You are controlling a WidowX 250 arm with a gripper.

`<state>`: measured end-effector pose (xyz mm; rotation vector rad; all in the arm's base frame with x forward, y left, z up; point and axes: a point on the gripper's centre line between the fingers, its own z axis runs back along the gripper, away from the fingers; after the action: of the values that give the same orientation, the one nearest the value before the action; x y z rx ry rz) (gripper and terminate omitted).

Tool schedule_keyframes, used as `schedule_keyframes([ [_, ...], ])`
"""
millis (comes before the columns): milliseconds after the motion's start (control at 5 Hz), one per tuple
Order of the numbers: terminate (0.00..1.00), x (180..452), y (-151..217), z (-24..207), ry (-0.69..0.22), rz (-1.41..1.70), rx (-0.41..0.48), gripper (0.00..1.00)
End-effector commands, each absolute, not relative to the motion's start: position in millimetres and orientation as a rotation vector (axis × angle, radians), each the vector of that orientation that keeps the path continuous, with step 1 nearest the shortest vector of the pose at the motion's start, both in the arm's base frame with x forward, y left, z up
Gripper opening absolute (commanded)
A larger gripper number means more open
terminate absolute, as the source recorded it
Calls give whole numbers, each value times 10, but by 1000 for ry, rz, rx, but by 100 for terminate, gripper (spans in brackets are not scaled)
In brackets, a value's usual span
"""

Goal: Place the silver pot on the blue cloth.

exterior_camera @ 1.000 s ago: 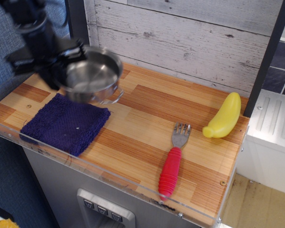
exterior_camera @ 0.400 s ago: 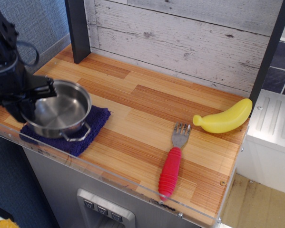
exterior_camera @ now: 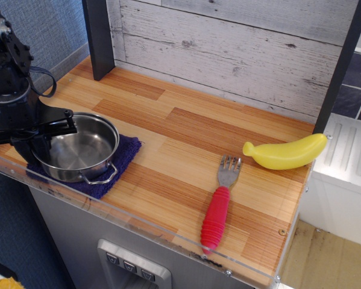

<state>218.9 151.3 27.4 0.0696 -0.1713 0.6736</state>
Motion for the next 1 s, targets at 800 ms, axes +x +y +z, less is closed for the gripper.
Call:
schedule_keyframes([
  [800,0,2275,1520,922,-168,646,134,100],
])
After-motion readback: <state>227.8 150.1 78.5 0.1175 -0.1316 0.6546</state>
